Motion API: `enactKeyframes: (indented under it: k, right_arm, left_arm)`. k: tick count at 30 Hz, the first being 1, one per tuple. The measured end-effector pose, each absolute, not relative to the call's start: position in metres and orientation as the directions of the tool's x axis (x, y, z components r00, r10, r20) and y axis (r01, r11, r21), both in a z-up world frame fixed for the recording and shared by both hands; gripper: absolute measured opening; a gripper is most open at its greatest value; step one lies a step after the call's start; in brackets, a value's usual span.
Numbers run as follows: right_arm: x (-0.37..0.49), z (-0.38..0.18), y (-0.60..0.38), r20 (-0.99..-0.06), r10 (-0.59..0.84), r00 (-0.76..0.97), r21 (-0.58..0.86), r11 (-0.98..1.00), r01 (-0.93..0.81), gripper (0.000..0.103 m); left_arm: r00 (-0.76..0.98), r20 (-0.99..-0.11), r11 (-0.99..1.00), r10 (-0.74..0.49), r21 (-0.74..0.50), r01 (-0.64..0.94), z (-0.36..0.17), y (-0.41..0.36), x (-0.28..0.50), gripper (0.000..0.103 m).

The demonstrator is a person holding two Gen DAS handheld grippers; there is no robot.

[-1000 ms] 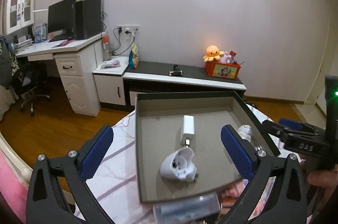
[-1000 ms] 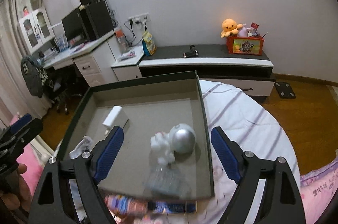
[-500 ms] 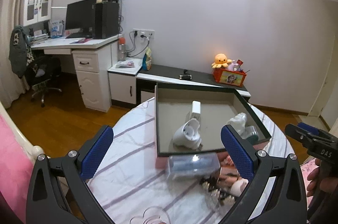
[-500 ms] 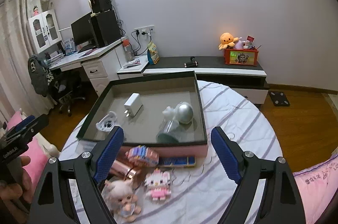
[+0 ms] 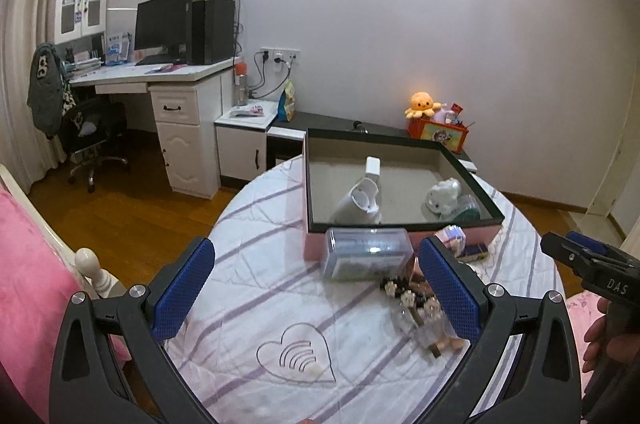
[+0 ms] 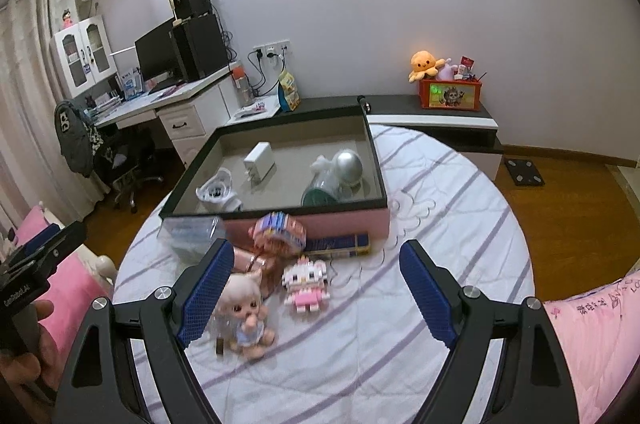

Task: Organize rigid objects
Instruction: 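Withdraw both tools from the tray toward the remaining items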

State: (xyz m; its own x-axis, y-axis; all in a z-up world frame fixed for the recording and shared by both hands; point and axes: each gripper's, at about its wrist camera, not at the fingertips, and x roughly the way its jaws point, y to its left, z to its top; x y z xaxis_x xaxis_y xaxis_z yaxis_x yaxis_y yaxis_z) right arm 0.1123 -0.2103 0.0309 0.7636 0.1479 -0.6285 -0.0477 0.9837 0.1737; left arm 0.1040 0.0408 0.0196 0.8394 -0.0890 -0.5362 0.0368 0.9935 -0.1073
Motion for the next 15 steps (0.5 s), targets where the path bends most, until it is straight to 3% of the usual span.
enactKeyframes:
  k: [15]
  right_arm:
    - [0.101, 0.032, -0.205, -0.633, 0.144, 0.76, 0.161, 0.986, -0.053, 0.086]
  left_arm:
    - [0.846, -0.527, 0.994, -0.087, -0.1, 0.04, 0.02, 0.036, 0.093, 0.103]
